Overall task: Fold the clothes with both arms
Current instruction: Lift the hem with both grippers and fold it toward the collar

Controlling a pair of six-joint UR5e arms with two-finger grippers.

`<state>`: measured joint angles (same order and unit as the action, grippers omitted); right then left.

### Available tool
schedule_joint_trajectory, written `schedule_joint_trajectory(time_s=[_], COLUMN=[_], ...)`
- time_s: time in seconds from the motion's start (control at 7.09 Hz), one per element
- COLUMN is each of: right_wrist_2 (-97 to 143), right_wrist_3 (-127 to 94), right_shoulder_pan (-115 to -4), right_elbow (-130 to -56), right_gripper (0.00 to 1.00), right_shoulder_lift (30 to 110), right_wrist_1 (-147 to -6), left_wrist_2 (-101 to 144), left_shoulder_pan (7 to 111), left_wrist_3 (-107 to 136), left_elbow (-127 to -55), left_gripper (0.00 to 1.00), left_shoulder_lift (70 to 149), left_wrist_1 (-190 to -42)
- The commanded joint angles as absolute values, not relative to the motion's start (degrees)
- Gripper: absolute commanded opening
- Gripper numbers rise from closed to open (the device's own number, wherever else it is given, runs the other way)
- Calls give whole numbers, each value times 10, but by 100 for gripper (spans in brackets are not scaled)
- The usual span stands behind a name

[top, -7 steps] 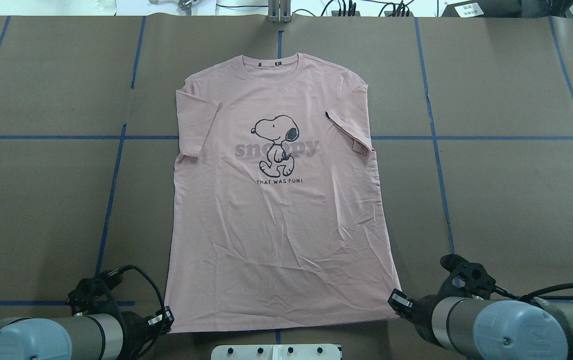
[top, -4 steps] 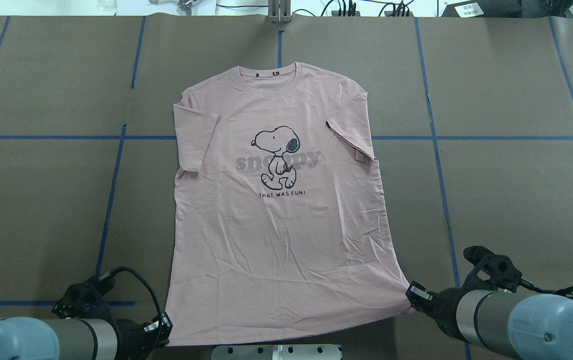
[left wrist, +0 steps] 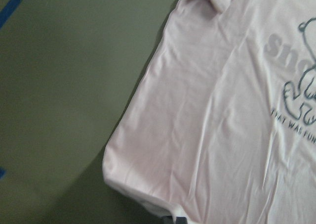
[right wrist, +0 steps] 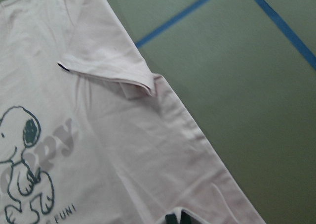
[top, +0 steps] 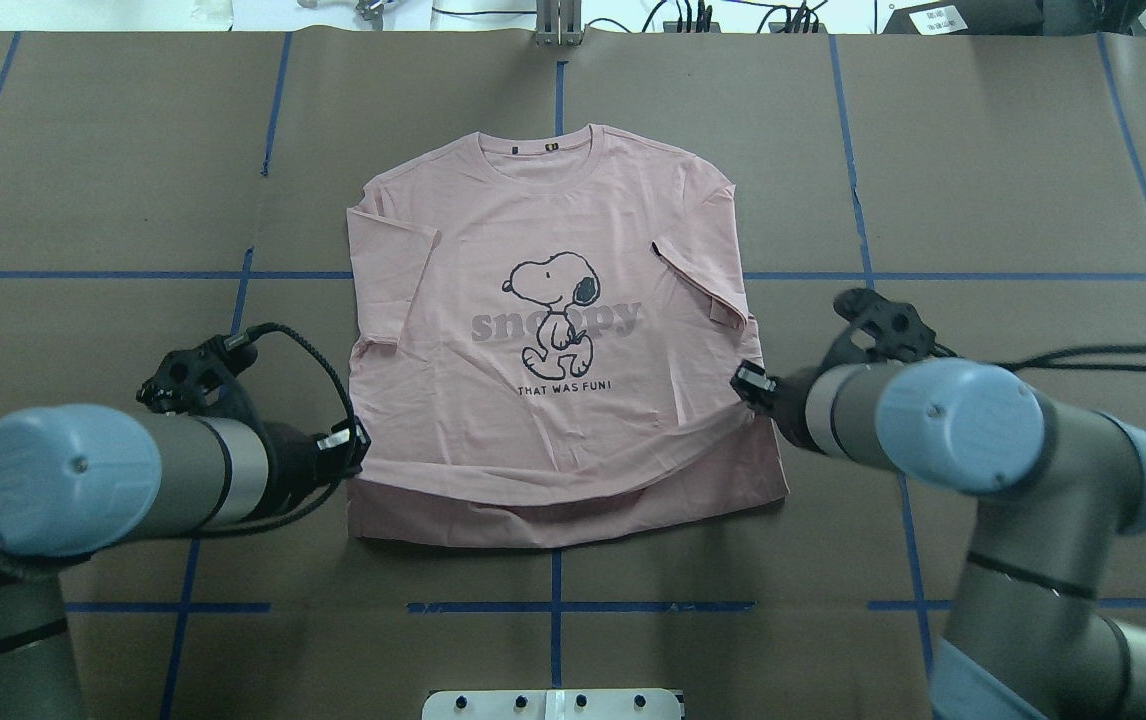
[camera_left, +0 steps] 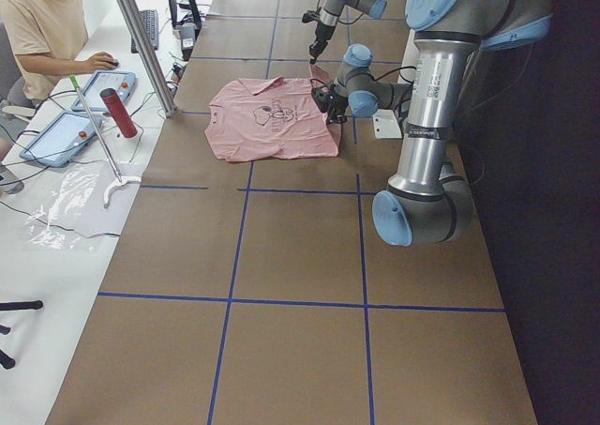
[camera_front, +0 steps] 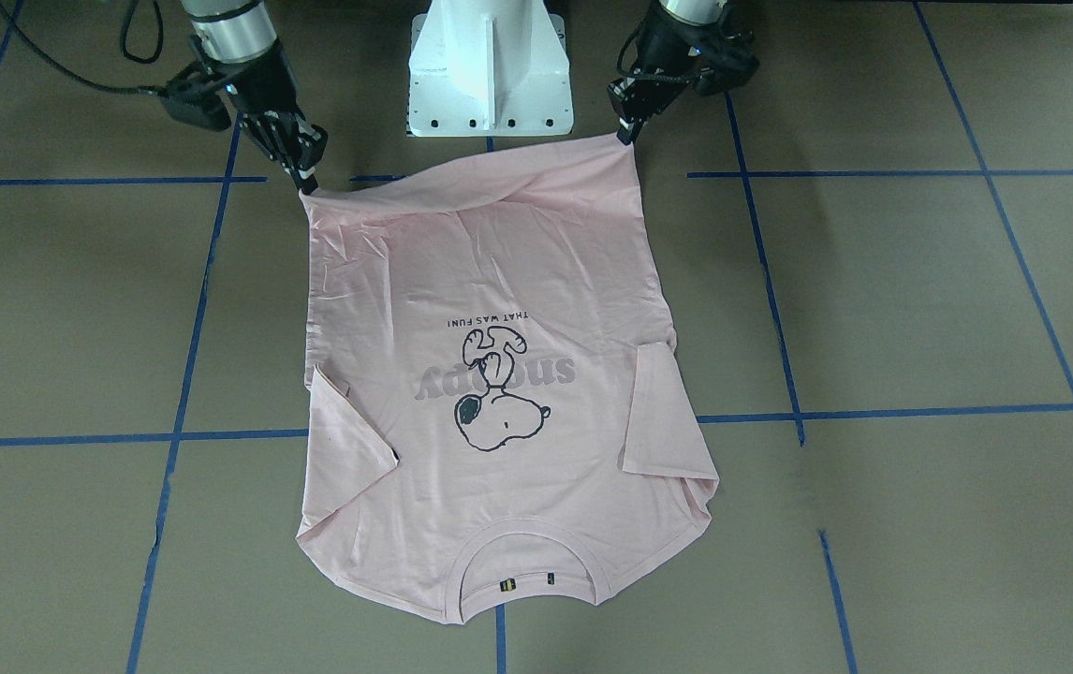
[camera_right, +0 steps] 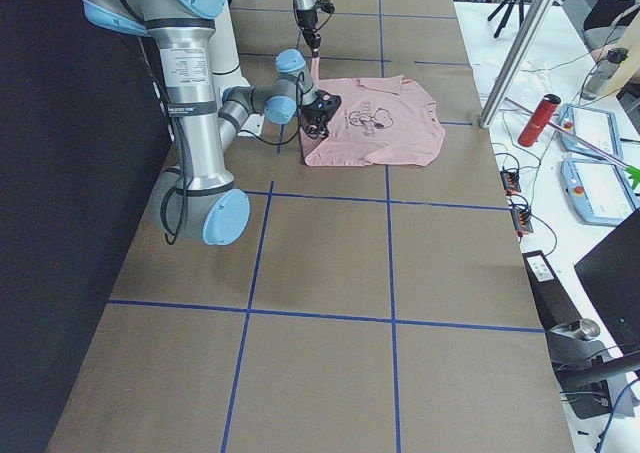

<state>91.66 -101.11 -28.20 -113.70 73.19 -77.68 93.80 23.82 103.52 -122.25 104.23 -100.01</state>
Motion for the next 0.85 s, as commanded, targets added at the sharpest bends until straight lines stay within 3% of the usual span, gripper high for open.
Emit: schedule_joint_trajectory(time_s=[0.0, 0.42, 0.56, 0.71], right_wrist_2=[997, 1030, 1029, 1029], right_wrist_3=[-877, -844, -844, -843], right_shoulder_pan=[-409, -457, -459, -460], right_elbow=[-973, -770, -695, -661], right_gripper=[0, 0, 0, 0], right_shoulder_lift=[615, 485, 447, 442], right_wrist_1=[-774, -770, -742, -705], left_wrist_2=[936, 933, 933, 932], left_shoulder_pan=[328, 397, 406, 415], left_wrist_3=[916, 856, 854, 854], left_elbow=[-1096, -967, -892, -852], left_gripper=[0, 0, 0, 0], left_shoulder_lift=[1103, 1151, 1177, 1197], left_wrist_1=[-1005, -1082, -1150, -1185])
